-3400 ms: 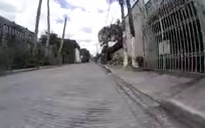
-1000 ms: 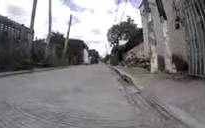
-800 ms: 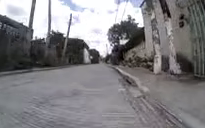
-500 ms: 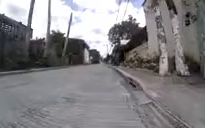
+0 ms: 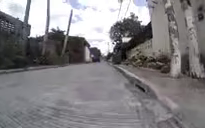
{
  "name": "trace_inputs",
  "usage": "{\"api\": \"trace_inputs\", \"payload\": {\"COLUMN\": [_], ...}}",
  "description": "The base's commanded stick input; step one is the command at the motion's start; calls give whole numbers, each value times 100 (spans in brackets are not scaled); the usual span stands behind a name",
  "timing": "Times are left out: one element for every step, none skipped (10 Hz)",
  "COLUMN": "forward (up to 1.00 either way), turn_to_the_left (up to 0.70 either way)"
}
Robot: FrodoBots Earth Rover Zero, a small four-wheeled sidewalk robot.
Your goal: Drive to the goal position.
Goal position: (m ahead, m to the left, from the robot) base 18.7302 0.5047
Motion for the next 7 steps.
{"api": "trace_inputs", "payload": {"forward": [100,100,100,100,100,100,100], "turn_to_the_left": [-28,-9,0,0,0,0,0]}}
